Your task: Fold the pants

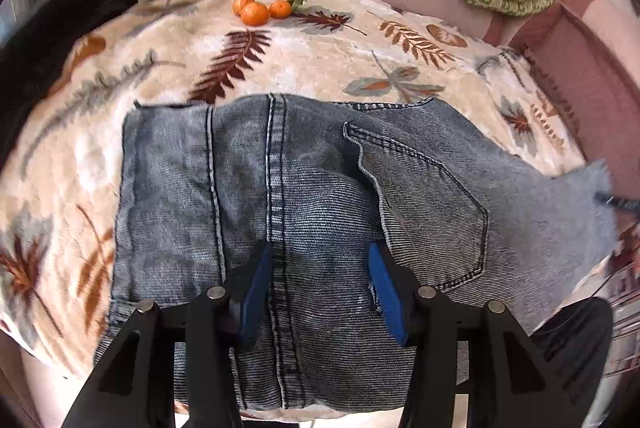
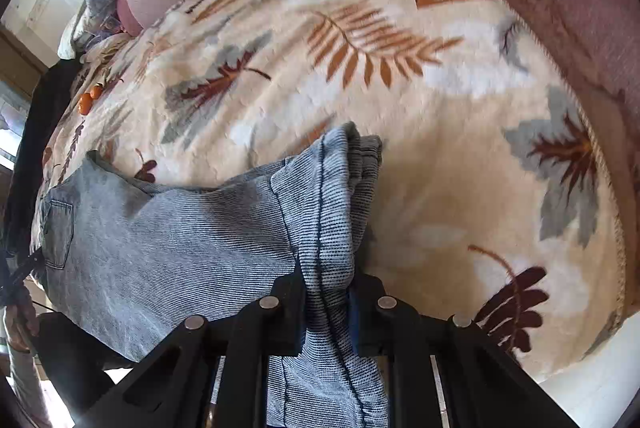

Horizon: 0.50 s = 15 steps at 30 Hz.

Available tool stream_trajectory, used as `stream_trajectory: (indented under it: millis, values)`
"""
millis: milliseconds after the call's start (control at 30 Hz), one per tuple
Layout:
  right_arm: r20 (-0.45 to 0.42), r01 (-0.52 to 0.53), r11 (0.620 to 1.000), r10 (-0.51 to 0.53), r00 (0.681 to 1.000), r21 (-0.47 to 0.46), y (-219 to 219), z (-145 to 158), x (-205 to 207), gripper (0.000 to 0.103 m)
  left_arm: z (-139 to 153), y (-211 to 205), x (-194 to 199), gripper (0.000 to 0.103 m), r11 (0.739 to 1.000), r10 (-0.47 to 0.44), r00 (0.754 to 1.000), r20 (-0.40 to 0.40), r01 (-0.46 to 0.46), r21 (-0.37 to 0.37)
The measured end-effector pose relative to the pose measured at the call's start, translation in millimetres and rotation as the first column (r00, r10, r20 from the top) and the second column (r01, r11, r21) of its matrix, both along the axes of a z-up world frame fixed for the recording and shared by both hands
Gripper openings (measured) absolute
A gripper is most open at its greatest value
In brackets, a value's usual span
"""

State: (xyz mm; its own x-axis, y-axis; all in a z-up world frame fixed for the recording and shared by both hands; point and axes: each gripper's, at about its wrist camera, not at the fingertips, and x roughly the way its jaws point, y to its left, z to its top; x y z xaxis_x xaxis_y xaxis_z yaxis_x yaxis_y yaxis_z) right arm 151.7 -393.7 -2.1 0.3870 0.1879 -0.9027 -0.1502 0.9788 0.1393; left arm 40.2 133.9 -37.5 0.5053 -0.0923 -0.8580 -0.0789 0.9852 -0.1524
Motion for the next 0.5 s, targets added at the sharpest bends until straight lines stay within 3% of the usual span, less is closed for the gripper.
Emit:
stream_trajectory:
  millis: [100,200,233,300,333,400,467,500]
  values:
    - [0.124,0.008,0.999,-0.002,0.992,-0.049,7,27,-5,0.016,11,-14,0,0.057,0.995,-0.019,0.999,0.046,0.014,0.097]
    - [0.000,0.047,0.994,-0.047,0.999,-0.095,-2,-29,5,0.018,25,-21,1,0.058,0.994,-0.015,0.993,0.119,0.002,0.111]
    - [-0.023,0.048,0.989,-0.052,0.998,-0.137,-2,-54,8,0.028,28,-21,3,0.062,0.995,-0.007,0.990,0.139,-0.007,0.100]
    - [0.046,0.065,0.991,-0.060,0.997,-0.115,-10,-44,1,0.035,31,-20,7,0.073,0.995,0.018,0.988,0.152,-0.033,0.093]
    - [0.033,0.094,0.989,-0.091,0.995,-0.115,-13,-38,1,0.049,29,-19,10,0.078,0.994,0.033,0.988,0.148,-0.048,0.098]
    - [0.065,0.130,0.981,-0.122,0.990,-0.141,-19,-23,-1,0.062,11,-20,23,0.083,0.986,0.041,0.996,0.082,-0.053,0.158]
    - [0.134,0.201,0.969,-0.182,0.974,-0.144,-23,2,-7,0.062,-22,-19,35,0.084,0.977,0.046,0.998,-0.037,-0.037,0.209]
    - [0.171,0.218,0.971,-0.199,0.965,-0.100,-22,18,-12,0.062,-27,-17,32,0.087,0.978,0.044,0.999,0.002,-0.044,0.203]
